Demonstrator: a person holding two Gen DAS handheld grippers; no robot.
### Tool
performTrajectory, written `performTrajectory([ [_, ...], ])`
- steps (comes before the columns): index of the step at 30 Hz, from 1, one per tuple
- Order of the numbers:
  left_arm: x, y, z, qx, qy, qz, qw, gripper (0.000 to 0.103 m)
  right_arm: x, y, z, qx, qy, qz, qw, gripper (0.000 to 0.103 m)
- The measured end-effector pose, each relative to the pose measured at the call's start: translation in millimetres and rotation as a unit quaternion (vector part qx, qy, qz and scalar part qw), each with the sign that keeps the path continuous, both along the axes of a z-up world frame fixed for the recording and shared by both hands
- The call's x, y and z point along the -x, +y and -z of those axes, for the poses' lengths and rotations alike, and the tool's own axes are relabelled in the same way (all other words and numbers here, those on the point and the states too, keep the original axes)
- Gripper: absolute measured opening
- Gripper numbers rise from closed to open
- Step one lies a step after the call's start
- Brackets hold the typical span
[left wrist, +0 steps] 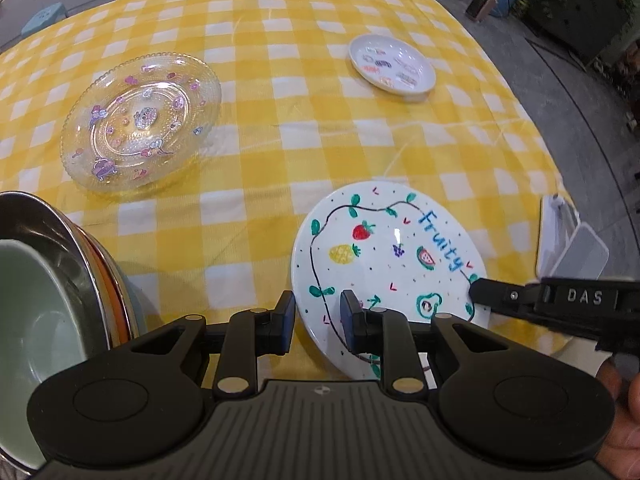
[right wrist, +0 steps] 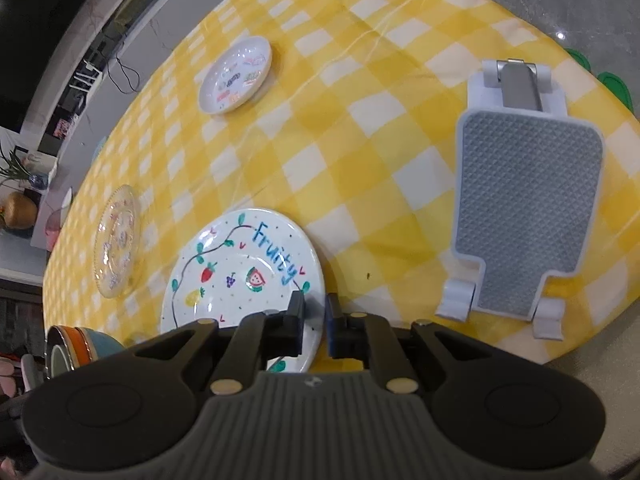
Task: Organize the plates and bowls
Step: 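Lift the Fruity plate with both tools and carry it toward the bowl stack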
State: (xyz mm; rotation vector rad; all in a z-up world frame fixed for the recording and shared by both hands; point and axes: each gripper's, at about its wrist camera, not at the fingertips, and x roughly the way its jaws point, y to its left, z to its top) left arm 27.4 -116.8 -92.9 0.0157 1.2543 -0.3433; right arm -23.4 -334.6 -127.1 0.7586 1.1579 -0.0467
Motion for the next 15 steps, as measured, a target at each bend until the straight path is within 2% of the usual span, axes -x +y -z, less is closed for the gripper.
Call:
performTrajectory([
  [4,2,0,0,-0.016,-0.005,0.008,0.9998,0.027,-4,8,1,0.011,0.010,-0.024,1.000,0.013],
  [10,0,-3,9,-0.042,0.016,0.026,0.9987,0.027,-7,12,0,0.019,0.010,-0.036,0.999,0.016],
  [15,1,-6,9,-0.048,0.015,0.037,0.9981,0.030,-9,17,-3,0.021,0.003,-0.053,0.998,0.031],
])
